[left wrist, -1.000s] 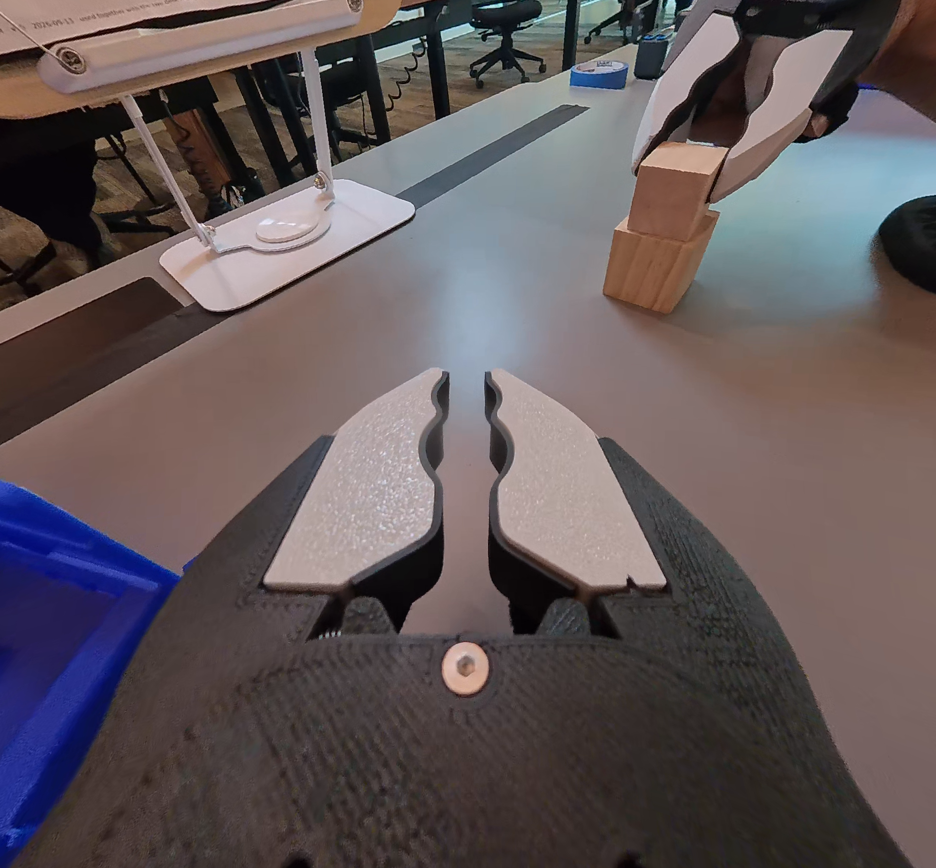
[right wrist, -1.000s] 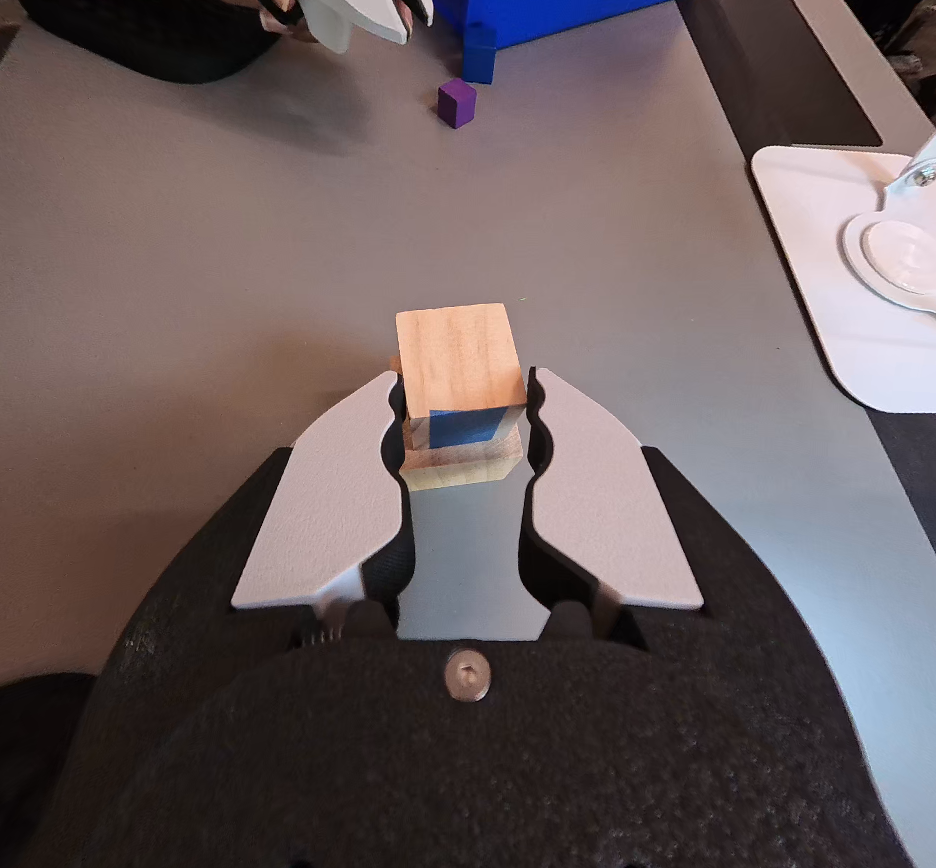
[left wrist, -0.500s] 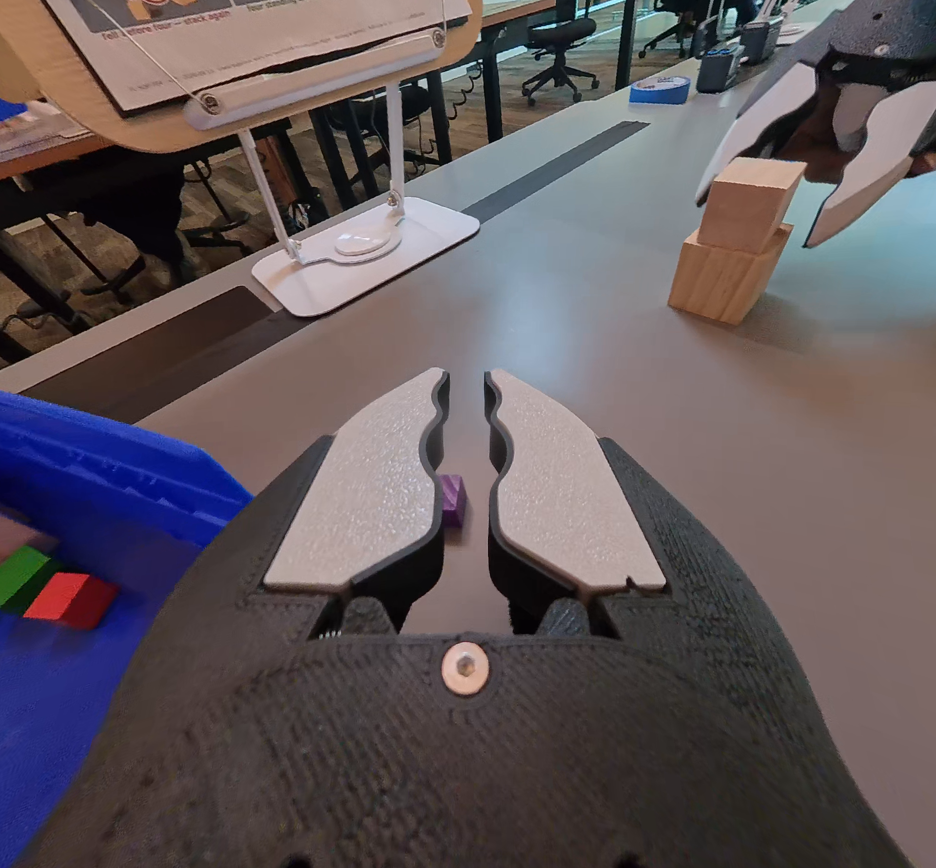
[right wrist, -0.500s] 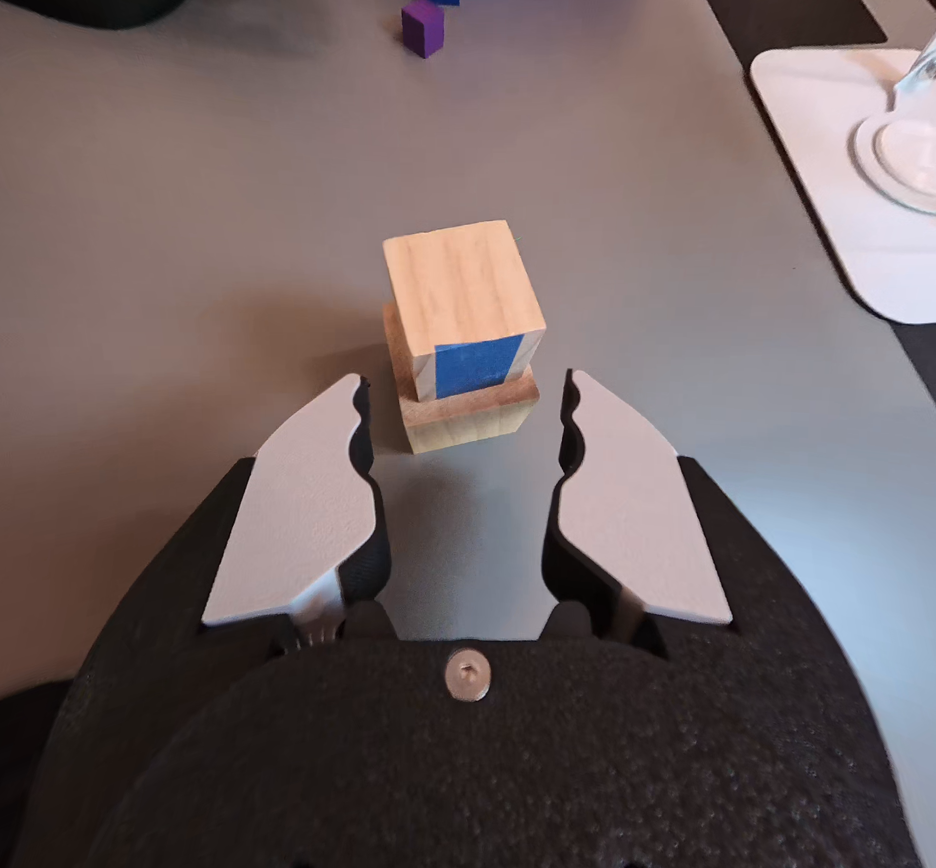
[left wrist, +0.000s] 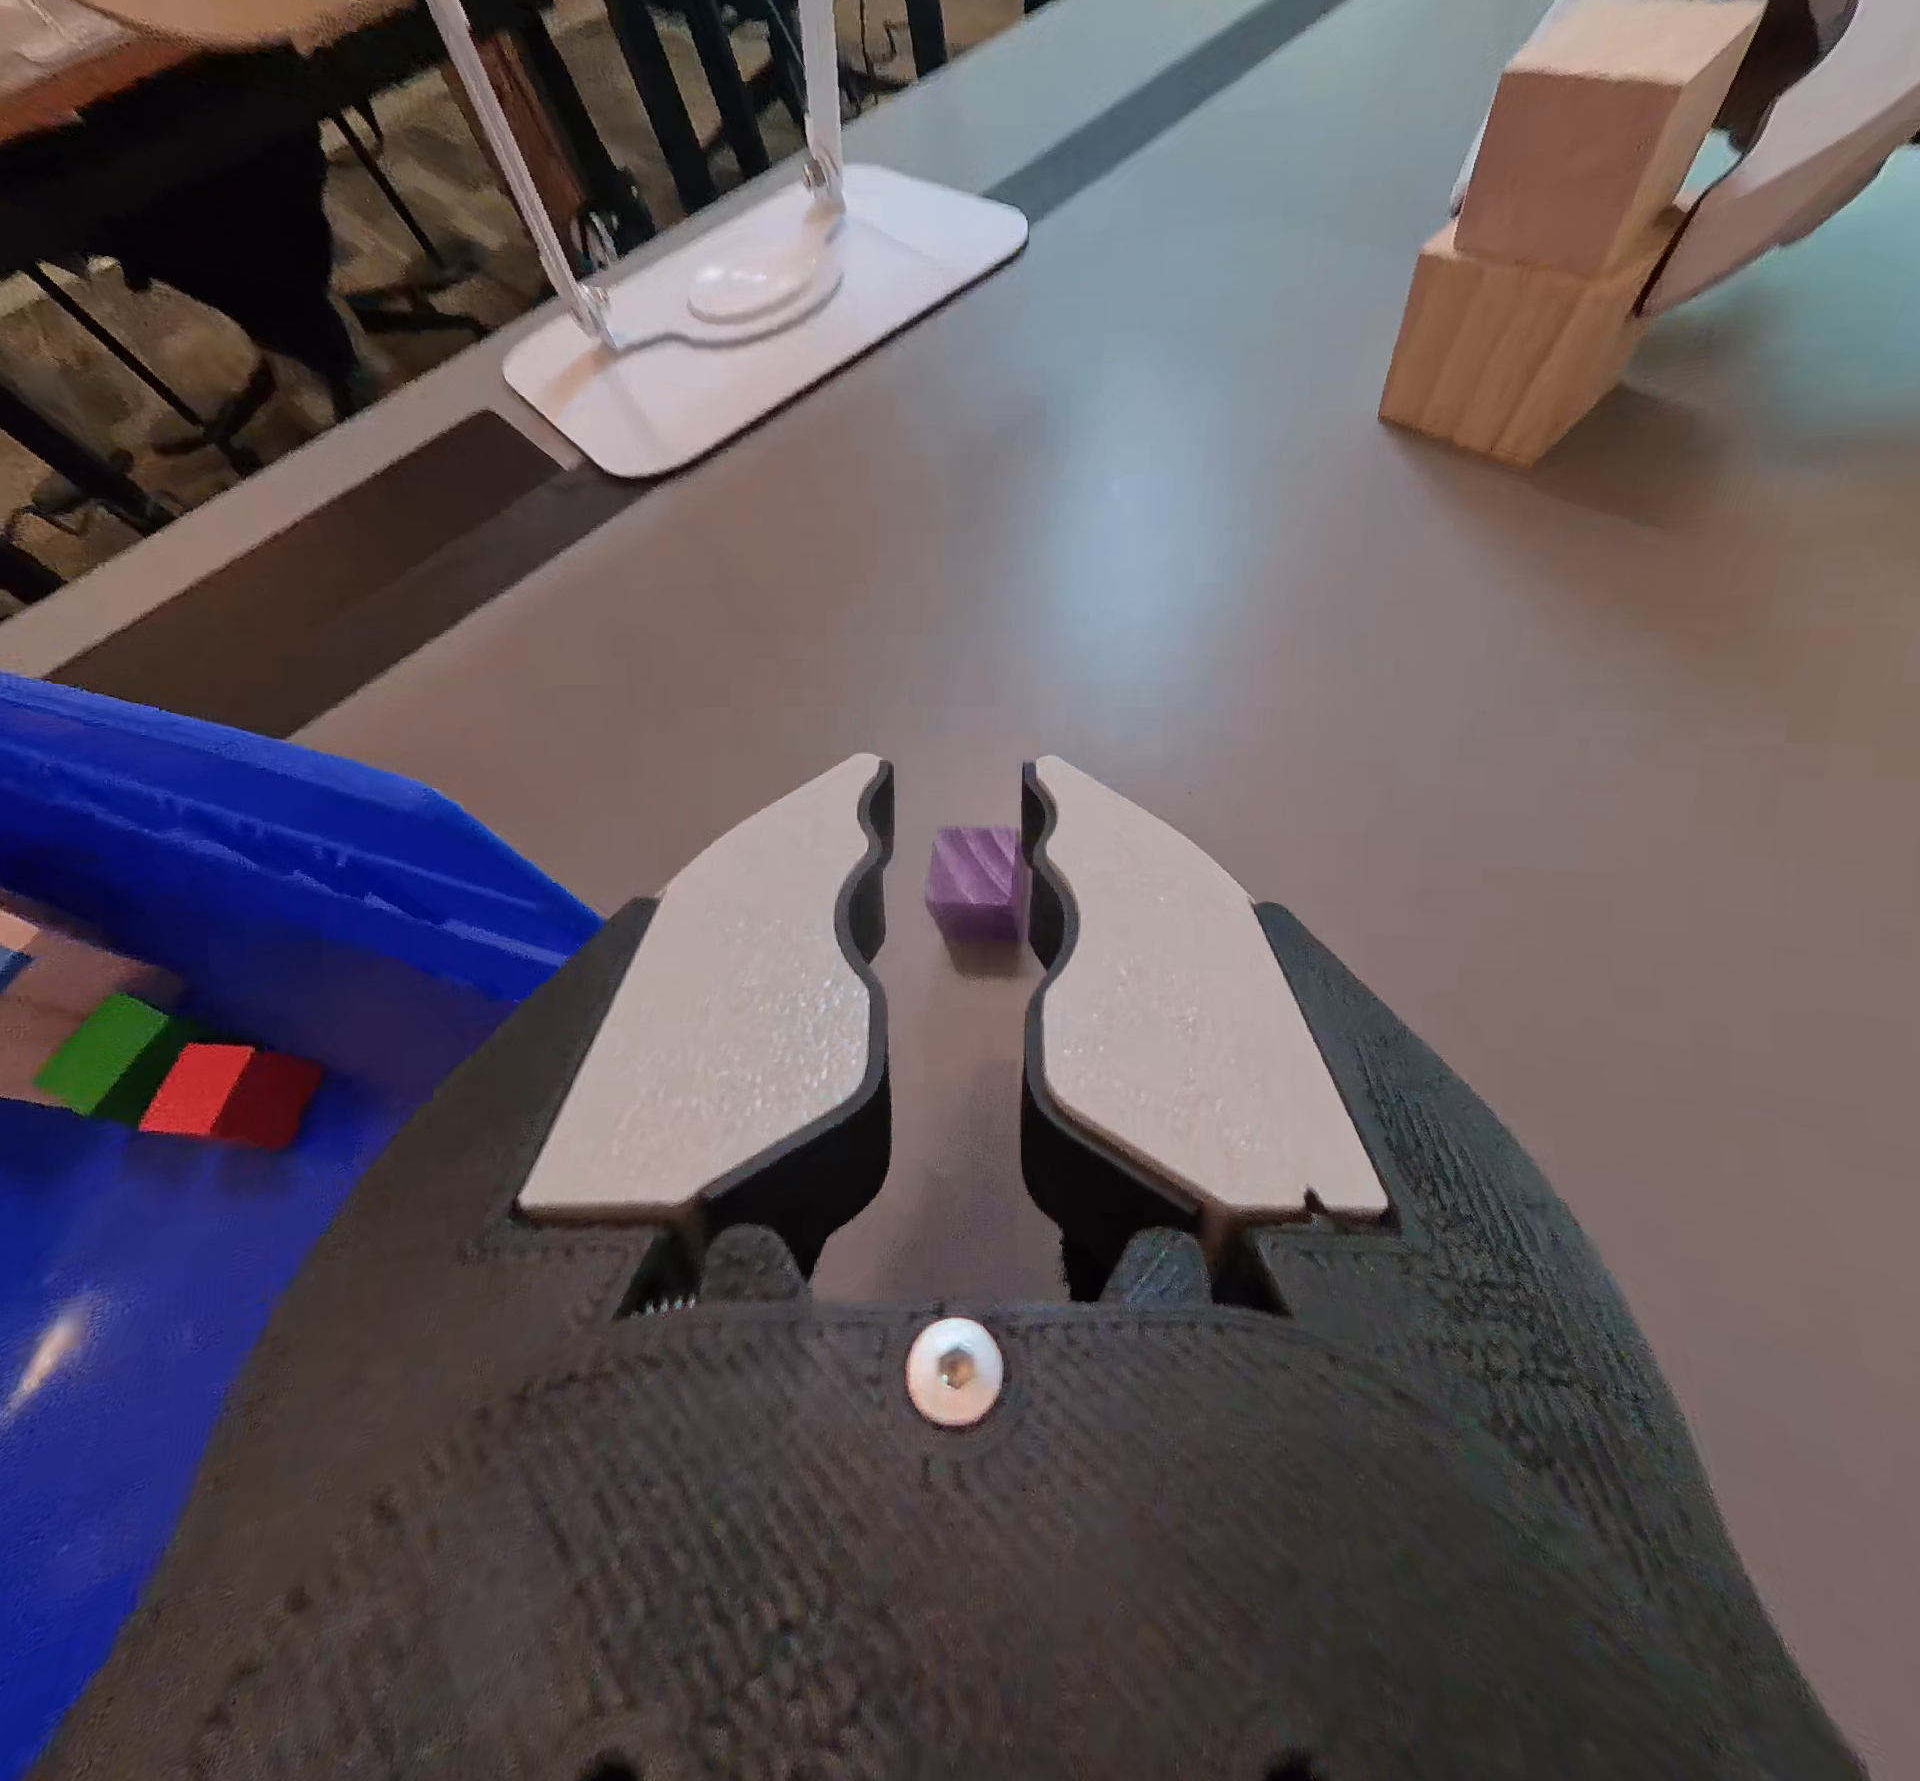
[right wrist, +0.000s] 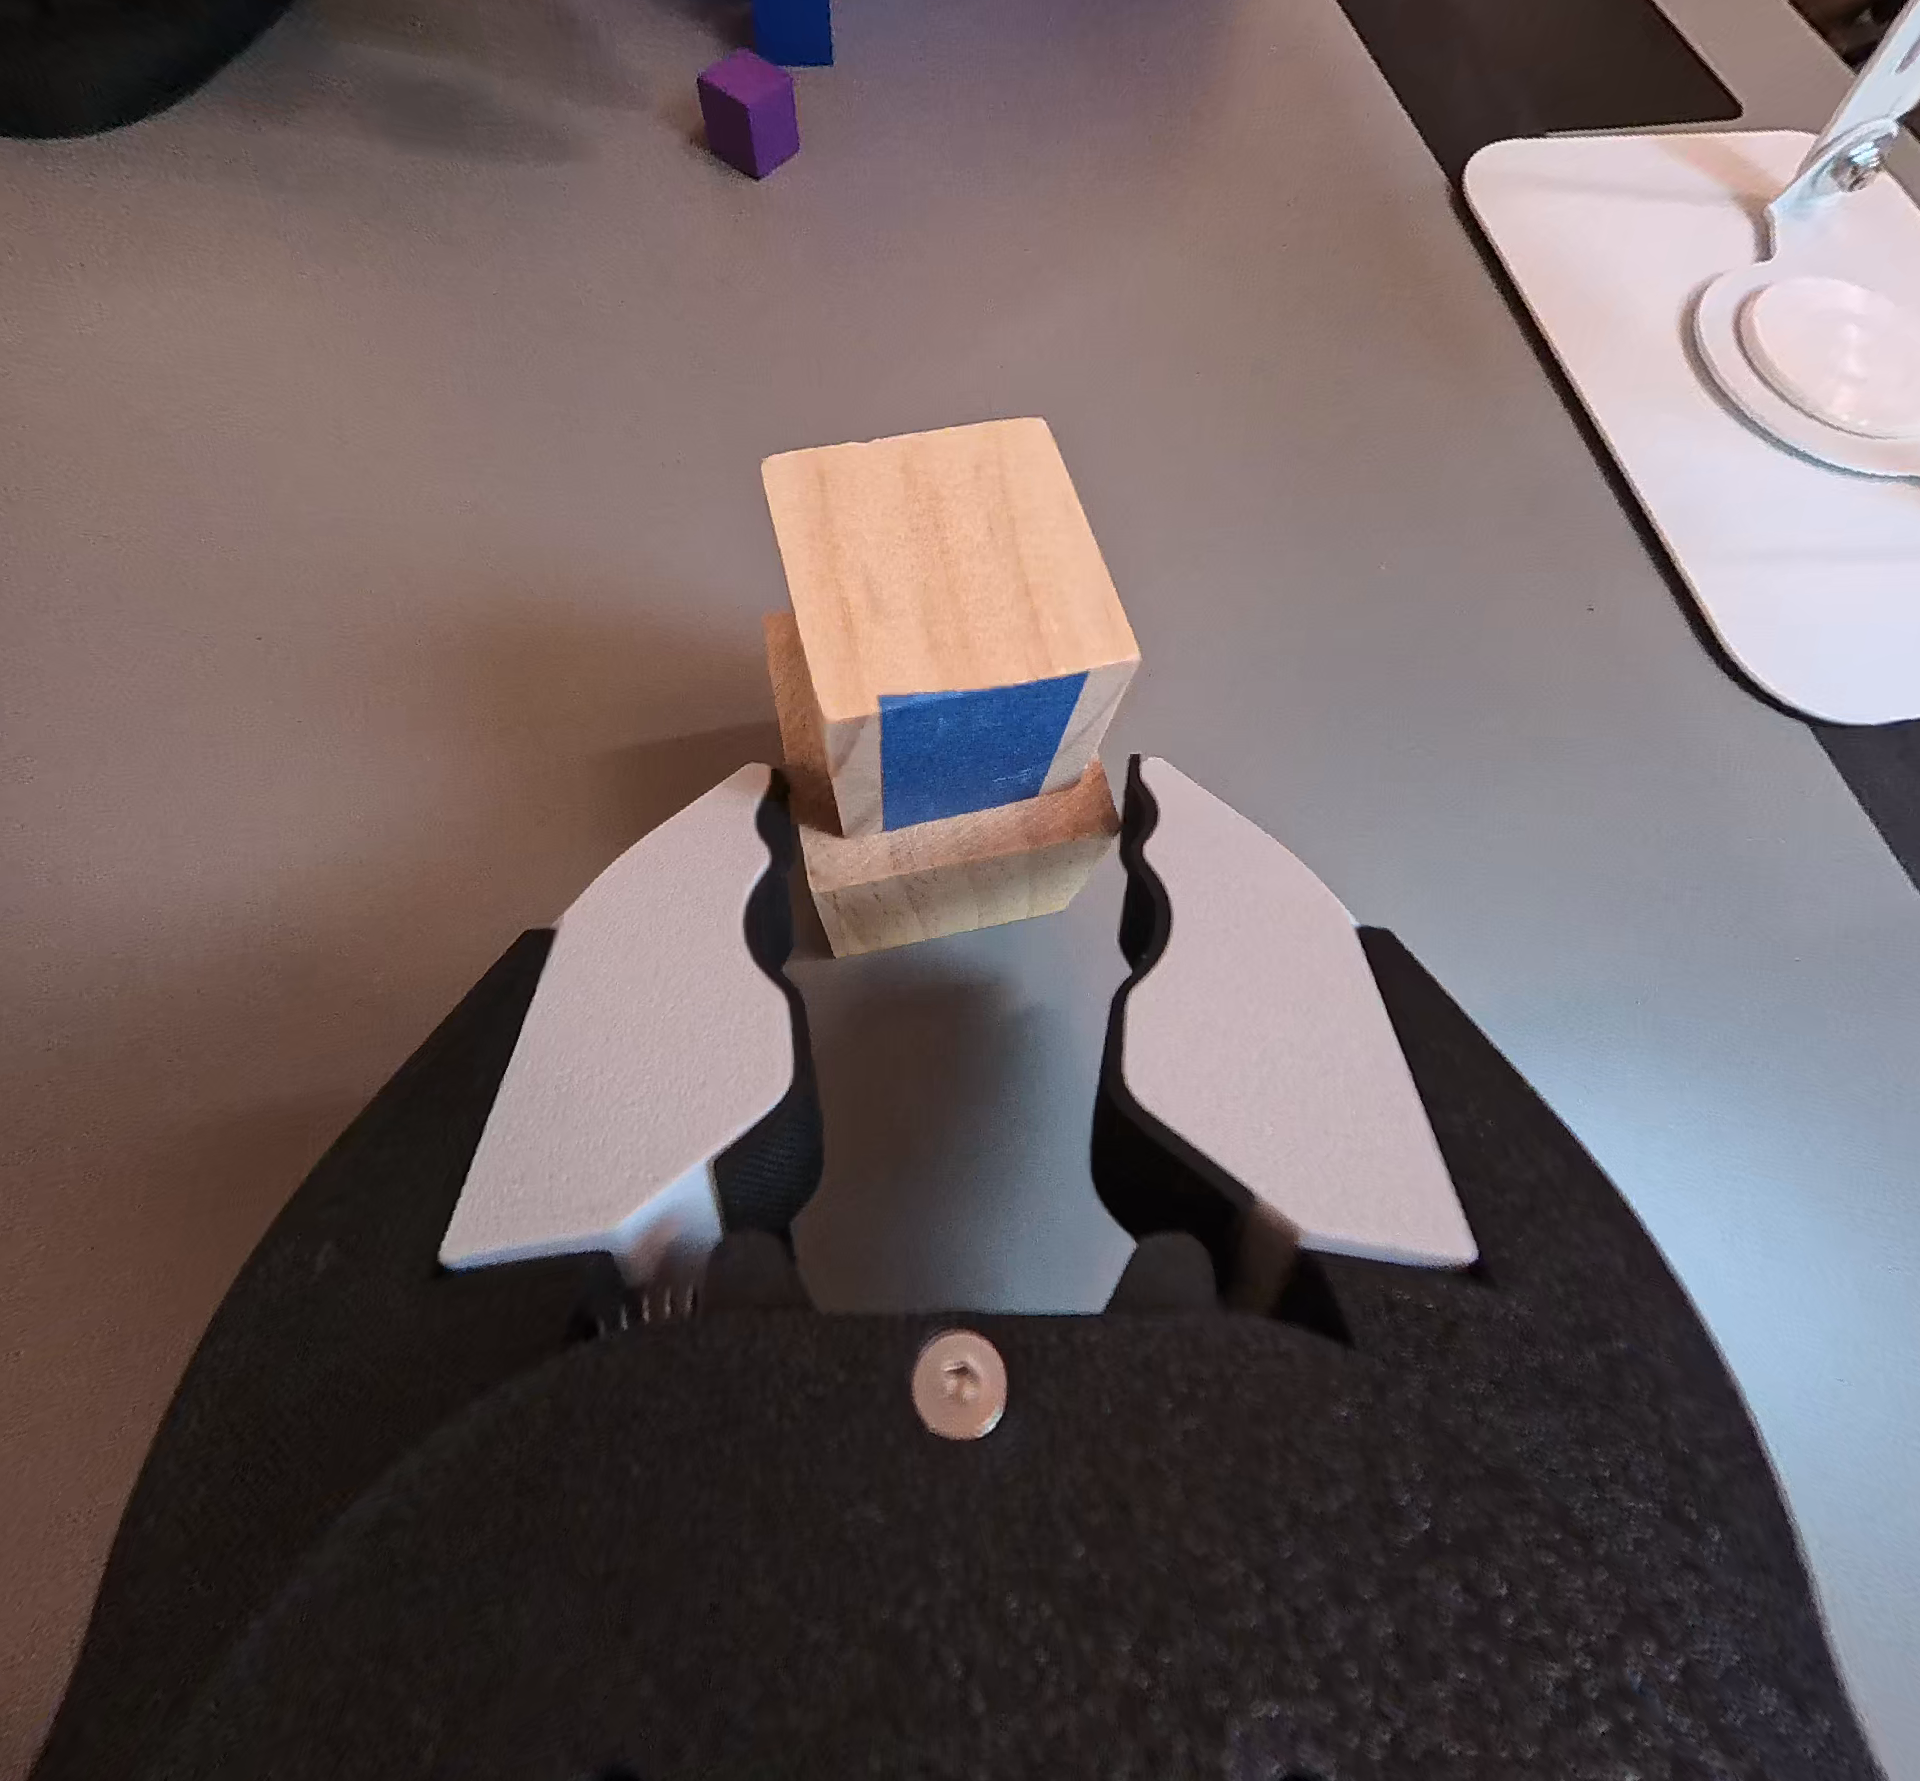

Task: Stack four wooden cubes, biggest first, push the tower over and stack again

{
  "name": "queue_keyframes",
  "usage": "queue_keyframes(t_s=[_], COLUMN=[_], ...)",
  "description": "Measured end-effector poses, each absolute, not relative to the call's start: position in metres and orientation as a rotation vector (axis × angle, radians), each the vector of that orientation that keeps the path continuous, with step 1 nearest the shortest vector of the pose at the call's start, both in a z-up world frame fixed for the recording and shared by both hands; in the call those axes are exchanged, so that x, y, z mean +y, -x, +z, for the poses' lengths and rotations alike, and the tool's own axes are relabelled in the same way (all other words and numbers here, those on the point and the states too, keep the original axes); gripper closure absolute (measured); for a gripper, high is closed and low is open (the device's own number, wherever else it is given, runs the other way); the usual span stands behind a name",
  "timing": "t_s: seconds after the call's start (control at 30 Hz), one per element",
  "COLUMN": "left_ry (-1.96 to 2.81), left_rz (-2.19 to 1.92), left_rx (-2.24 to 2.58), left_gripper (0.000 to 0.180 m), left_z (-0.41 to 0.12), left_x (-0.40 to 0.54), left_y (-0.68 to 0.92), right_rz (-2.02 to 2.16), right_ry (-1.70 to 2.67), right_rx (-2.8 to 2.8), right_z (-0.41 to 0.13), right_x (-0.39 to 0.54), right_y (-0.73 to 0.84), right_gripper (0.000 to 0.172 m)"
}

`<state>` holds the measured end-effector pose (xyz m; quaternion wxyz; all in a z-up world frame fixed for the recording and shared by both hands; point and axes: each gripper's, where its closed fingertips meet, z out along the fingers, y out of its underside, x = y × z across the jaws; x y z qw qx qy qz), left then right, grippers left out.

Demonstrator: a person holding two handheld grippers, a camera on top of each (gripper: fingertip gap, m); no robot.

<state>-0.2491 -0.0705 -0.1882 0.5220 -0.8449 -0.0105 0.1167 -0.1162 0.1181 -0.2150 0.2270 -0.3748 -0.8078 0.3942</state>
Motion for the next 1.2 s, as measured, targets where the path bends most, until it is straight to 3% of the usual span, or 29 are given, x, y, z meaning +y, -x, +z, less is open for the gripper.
queue_keyframes(t_s=[0.2, 0.53, 0.97, 1.2], left_ry=[2.187, 2.318, 2.342, 2.302], left_rz=[0.245, 0.32, 0.43, 0.45], left_rx=[-0.037, -0.174, -0.315, -0.43], left_gripper=[0.144, 0.146, 0.148, 0.123], left_z=[-0.218, -0.228, -0.235, -0.236], left_x=[-0.074, -0.097, -0.106, -0.107], left_y=[0.248, 0.269, 0.288, 0.303], right_rz=[1.124, 1.208, 1.186, 1.17], right_ry=[1.043, 1.013, 1.003, 0.999], right_rx=[-2.168, -1.874, -1.929, -1.965], right_z=[-0.195, -0.135, -0.145, -0.152], right_x=[0.118, 0.135, 0.125, 0.121], right_y=[0.105, 0.078, 0.081, 0.081], right_gripper=[0.096, 0.104, 0.107, 0.107])
